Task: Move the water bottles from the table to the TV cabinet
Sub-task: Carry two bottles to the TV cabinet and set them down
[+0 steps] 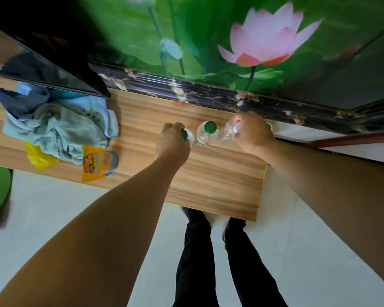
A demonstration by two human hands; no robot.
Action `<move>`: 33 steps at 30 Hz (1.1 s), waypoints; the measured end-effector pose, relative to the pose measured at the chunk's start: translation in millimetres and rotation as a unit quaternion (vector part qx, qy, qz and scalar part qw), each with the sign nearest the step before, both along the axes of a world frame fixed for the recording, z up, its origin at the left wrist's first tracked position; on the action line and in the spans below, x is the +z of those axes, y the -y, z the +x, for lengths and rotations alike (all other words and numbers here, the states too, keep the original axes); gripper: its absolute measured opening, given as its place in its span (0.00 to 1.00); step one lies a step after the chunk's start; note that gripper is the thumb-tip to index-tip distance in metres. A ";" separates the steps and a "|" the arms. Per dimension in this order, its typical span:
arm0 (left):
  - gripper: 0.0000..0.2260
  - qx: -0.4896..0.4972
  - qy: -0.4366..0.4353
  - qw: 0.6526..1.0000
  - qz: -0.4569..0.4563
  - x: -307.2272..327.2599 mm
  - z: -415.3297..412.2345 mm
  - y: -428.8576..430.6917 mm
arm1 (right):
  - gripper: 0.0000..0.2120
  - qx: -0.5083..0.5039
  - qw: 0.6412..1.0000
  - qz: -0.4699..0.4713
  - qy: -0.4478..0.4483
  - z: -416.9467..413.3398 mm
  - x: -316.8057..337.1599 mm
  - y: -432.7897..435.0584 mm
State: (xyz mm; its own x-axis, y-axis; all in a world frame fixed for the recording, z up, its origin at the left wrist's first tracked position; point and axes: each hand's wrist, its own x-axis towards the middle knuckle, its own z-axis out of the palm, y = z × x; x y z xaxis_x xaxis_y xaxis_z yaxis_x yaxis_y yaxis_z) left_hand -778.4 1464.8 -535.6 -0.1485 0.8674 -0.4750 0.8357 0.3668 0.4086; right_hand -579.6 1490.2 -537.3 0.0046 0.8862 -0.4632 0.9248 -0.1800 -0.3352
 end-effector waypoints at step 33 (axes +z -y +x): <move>0.21 0.065 -0.002 0.976 0.206 298.0 -0.7 38.7 | 0.18 0.217 0.951 0.209 -0.070 -39.2 334.6 -9.6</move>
State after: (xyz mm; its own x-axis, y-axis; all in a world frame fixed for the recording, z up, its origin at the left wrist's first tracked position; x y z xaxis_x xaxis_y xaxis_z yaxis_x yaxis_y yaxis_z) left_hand -779.1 1426.1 -237.6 -0.2706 0.9586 -0.0892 0.7950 0.2747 0.5408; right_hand -618.8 1499.8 -202.7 -0.4399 0.8972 -0.0390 0.8223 0.3850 -0.4190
